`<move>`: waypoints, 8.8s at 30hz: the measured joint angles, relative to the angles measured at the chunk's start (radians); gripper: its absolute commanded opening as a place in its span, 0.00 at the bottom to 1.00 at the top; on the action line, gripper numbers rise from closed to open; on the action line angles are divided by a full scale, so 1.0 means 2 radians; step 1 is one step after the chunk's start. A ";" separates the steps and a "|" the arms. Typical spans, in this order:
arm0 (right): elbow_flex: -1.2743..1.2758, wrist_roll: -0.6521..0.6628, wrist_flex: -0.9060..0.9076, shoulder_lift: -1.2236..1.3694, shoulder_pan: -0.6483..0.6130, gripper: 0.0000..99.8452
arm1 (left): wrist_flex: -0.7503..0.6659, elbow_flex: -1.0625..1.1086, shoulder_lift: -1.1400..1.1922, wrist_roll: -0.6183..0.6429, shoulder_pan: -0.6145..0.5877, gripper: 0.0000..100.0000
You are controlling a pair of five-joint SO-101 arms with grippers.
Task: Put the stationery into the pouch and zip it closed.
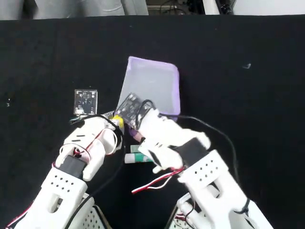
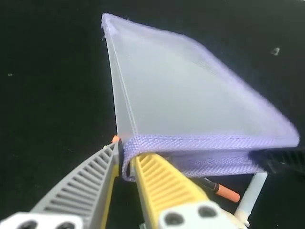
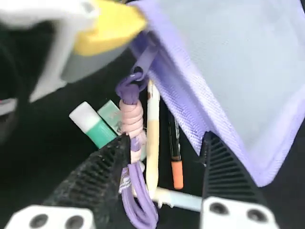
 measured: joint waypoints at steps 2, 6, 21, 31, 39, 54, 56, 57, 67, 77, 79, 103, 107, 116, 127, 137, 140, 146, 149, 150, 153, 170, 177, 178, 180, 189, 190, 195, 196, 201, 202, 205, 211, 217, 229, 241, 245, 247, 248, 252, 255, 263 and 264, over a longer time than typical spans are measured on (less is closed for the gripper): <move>0.015 -0.005 -0.025 0.000 -0.003 0.22 | 0.000 0.000 0.000 0.000 -0.008 0.03; 0.019 -0.021 -0.044 0.000 -0.009 0.22 | 0.000 -0.001 0.000 0.029 -0.031 0.03; 0.015 -0.025 -0.021 -0.005 -0.065 0.22 | 0.024 -0.051 0.001 0.077 -0.048 0.03; 0.030 -0.025 -0.051 -0.008 -0.075 0.22 | 0.038 -0.064 0.001 0.090 -0.051 0.03; 0.041 -0.025 -0.062 0.001 -0.127 0.22 | 0.038 -0.080 0.000 0.110 -0.051 0.03; 0.073 -0.005 -0.124 0.000 -0.127 0.22 | 0.038 -0.080 0.000 0.110 -0.051 0.03; 0.076 0.002 -0.130 0.000 -0.127 0.22 | 0.038 -0.080 0.000 0.110 -0.051 0.03; 0.076 0.003 -0.131 0.000 -0.127 0.22 | 0.038 -0.080 0.000 0.110 -0.051 0.03; 0.095 -0.011 -0.146 -0.051 -0.071 0.22 | 0.038 -0.080 0.000 0.110 -0.051 0.03; 0.210 -0.049 -0.267 -0.153 -0.066 0.22 | 0.038 -0.080 0.000 0.110 -0.041 0.03; 0.218 -0.069 -0.283 -0.160 -0.066 0.22 | 0.044 -0.081 0.000 0.110 -0.040 0.03; 0.278 -0.133 -0.344 -0.167 -0.045 0.22 | 0.143 -0.140 -0.001 0.110 -0.026 0.03; 0.279 -0.133 -0.351 -0.168 -0.045 0.22 | 0.152 -0.147 -0.001 0.110 -0.023 0.03; 0.279 -0.133 -0.351 -0.168 -0.051 0.20 | 0.156 -0.147 -0.005 0.110 -0.023 0.03; 0.279 -0.120 -0.341 -0.198 -0.064 0.13 | 0.157 -0.122 -0.153 0.105 0.023 0.03; 0.327 -0.110 -0.293 -0.382 -0.064 0.13 | 0.157 -0.112 -0.169 0.104 0.028 0.03; 0.330 -0.110 -0.259 -0.440 -0.064 0.13 | 0.151 -0.102 -0.170 0.104 0.027 0.03; 0.351 -0.110 -0.245 -0.463 -0.064 0.13 | 0.147 -0.097 -0.174 0.104 0.030 0.03; 0.353 -0.110 -0.255 -0.463 -0.064 0.13 | 0.147 -0.097 -0.174 0.104 0.031 0.03; 0.353 -0.110 -0.261 -0.463 -0.064 0.13 | 0.147 -0.097 -0.174 0.104 0.031 0.03; 0.353 -0.110 -0.269 -0.450 -0.064 0.13 | 0.147 -0.097 -0.174 0.104 0.031 0.03; 0.251 -0.068 -0.271 -0.290 -0.064 0.11 | 0.147 -0.094 -0.177 0.100 0.031 0.03; 0.208 -0.068 -0.271 -0.213 -0.054 0.06 | 0.147 -0.084 -0.181 0.099 0.031 0.03; 0.204 -0.068 -0.271 -0.204 -0.054 0.03 | 0.147 -0.084 -0.181 0.099 0.031 0.03; 0.196 -0.068 -0.271 -0.193 -0.048 0.01 | 0.147 -0.084 -0.181 0.099 0.031 0.03; 0.158 -0.041 -0.219 -0.189 -0.039 0.01 | 0.128 -0.065 -0.181 0.099 0.030 0.03; 0.150 -0.041 -0.209 -0.189 -0.039 0.01 | 0.120 -0.057 -0.181 0.099 0.030 0.03; 0.110 -0.023 -0.152 -0.183 -0.038 0.01 | 0.077 -0.025 -0.182 0.099 -0.005 0.03; 0.101 -0.017 -0.138 -0.183 -0.038 0.01 | 0.068 -0.018 -0.180 0.099 -0.018 0.03; 0.035 -0.011 -0.066 -0.183 -0.031 0.01 | 0.030 0.008 -0.179 0.101 -0.059 0.03; 0.024 -0.009 -0.054 -0.183 -0.024 0.01 | 0.025 0.012 -0.179 0.101 -0.061 0.03; -0.009 -0.008 -0.025 -0.183 0.004 0.01 | 0.020 0.015 -0.179 0.101 -0.063 0.03; -0.061 -0.006 0.028 -0.184 0.063 0.01 | 0.018 0.022 -0.179 0.101 -0.072 0.03; -0.110 -0.006 0.081 -0.187 0.104 0.01 | 0.017 0.022 -0.179 0.100 -0.072 0.03; 0.080 -0.054 -0.094 -0.210 0.008 0.21 | 0.017 0.009 -0.179 0.118 -0.015 0.03; 0.194 -0.058 -0.108 -0.433 -0.038 0.21 | 0.043 -0.025 -0.178 0.118 0.031 0.03; 0.213 -0.058 -0.107 -0.448 -0.038 0.21 | 0.051 -0.055 -0.178 0.118 0.040 0.03; 0.222 -0.060 -0.109 -0.447 -0.038 0.21 | 0.051 -0.061 -0.178 0.118 0.052 0.03; 0.226 -0.061 -0.114 -0.447 -0.038 0.21 | 0.051 -0.062 -0.178 0.118 0.058 0.03; 0.233 -0.072 -0.129 -0.447 -0.038 0.21 | 0.054 -0.062 -0.177 0.119 0.067 0.03; 0.233 -0.073 -0.138 -0.447 -0.038 0.21 | 0.055 -0.062 -0.177 0.119 0.065 0.03; 0.234 -0.073 -0.139 -0.446 -0.038 0.21 | 0.105 -0.093 -0.178 0.084 0.099 0.03; 0.234 -0.073 -0.136 -0.446 -0.038 0.21 | 0.106 -0.095 -0.178 0.079 0.101 0.03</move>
